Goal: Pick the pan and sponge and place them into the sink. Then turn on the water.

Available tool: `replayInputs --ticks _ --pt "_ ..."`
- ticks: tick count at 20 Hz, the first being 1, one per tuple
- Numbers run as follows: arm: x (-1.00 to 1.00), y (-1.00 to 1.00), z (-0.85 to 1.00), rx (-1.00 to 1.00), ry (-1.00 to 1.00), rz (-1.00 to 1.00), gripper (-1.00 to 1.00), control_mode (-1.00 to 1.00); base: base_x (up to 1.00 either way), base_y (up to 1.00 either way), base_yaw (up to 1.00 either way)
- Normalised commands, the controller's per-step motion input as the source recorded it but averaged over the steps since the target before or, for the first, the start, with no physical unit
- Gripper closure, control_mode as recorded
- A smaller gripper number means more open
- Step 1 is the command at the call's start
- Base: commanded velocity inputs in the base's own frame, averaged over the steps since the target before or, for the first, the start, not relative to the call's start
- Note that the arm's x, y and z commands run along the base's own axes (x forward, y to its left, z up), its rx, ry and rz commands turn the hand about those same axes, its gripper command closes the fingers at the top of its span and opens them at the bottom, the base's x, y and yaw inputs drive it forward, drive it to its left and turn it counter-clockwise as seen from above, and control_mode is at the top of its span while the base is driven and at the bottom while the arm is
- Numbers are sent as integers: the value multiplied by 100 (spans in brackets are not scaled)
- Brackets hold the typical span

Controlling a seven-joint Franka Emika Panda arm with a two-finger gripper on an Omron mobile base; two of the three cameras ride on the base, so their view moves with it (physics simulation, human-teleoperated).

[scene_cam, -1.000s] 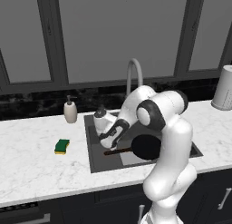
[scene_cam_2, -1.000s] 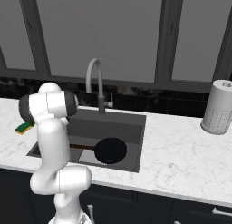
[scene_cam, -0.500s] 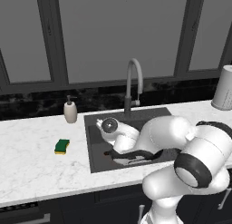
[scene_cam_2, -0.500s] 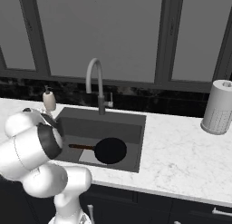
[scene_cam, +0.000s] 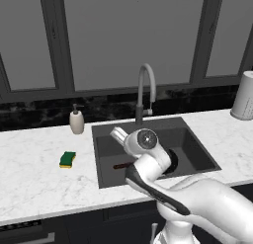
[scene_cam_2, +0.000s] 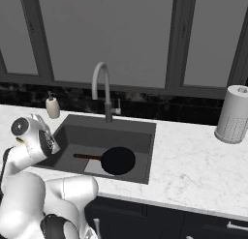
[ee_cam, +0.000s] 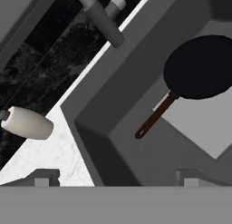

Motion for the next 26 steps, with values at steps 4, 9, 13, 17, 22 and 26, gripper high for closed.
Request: replayInputs --ticks 4,9,13,17,22,26 --pt "-41 2 93 1 0 14 -100 -100 0 0 0" --pt "-17 11 39 0 11 9 -100 -100 0 0 0" --pt "0 19 21 0 30 10 -100 -100 0 0 0" --pt "0 29 23 0 41 7 -100 -100 0 0 0" --pt "3 46 6 0 23 6 -100 -100 0 0 0" --pt "20 49 0 -2 12 8 -100 -100 0 0 0"
